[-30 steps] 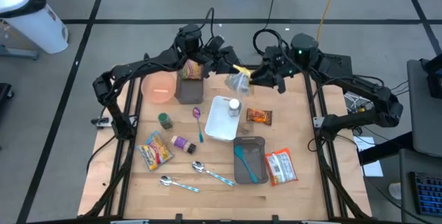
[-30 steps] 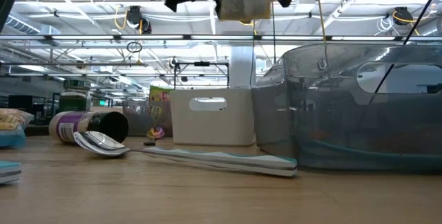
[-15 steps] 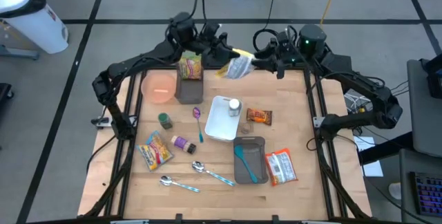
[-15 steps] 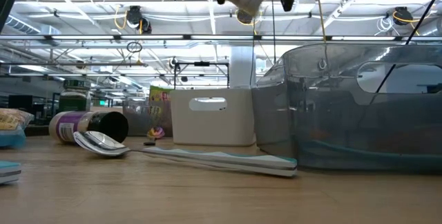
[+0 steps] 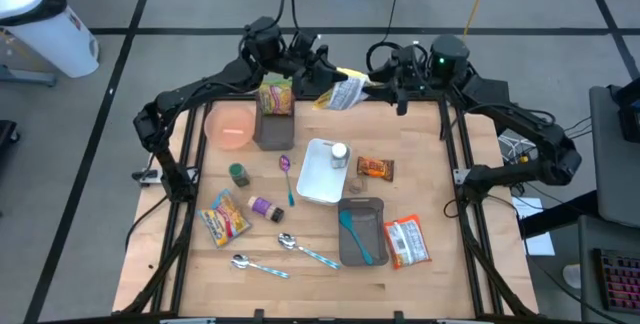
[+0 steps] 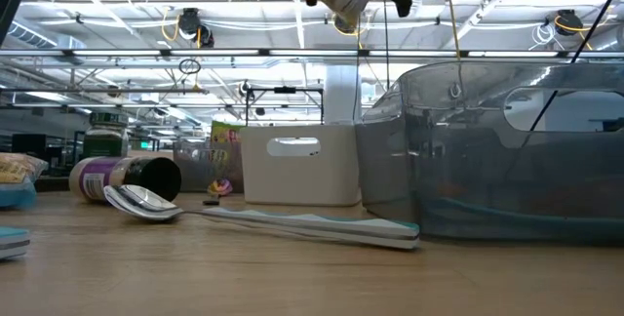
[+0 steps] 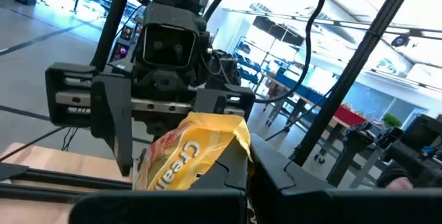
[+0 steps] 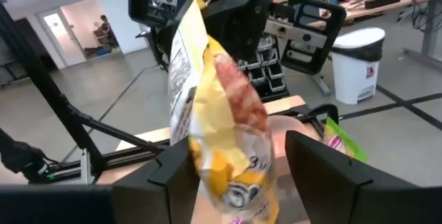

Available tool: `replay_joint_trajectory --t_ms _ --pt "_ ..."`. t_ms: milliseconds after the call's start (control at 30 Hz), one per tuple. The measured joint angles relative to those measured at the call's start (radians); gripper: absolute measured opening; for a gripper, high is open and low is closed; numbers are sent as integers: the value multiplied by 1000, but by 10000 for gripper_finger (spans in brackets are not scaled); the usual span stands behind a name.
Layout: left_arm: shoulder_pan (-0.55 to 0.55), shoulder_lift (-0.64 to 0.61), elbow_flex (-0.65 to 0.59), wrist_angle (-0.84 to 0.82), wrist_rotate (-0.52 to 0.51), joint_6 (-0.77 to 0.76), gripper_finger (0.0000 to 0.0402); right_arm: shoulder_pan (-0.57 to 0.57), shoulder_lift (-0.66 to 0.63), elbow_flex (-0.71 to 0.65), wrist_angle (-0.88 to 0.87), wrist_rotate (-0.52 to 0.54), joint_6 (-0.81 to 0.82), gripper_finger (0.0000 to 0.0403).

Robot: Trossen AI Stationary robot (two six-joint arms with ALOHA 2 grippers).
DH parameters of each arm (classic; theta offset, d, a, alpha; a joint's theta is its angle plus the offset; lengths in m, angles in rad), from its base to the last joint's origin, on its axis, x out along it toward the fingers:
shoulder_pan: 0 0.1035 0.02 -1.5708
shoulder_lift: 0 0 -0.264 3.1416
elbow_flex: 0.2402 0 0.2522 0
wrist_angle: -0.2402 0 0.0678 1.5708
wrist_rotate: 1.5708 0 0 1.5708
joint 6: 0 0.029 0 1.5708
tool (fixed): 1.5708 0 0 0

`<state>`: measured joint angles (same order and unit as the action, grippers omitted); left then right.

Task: Pick & Place Food Item
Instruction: Put the yellow noodle pack into the top black bin

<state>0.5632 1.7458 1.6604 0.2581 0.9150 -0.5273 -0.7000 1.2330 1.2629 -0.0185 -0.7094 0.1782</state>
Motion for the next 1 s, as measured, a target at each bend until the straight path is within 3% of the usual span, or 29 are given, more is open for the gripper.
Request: replay_joint_trajectory --t_ms 167,600,1000 --pt "0 0 0 1 0 -1 0 2 6 0 13 -29 0 166" --pt "0 0 0 -35 0 6 0 1 6 -1 93 -55 45 28" --pt "0 0 0 -51 2 10 0 1 6 -2 96 -56 45 17"
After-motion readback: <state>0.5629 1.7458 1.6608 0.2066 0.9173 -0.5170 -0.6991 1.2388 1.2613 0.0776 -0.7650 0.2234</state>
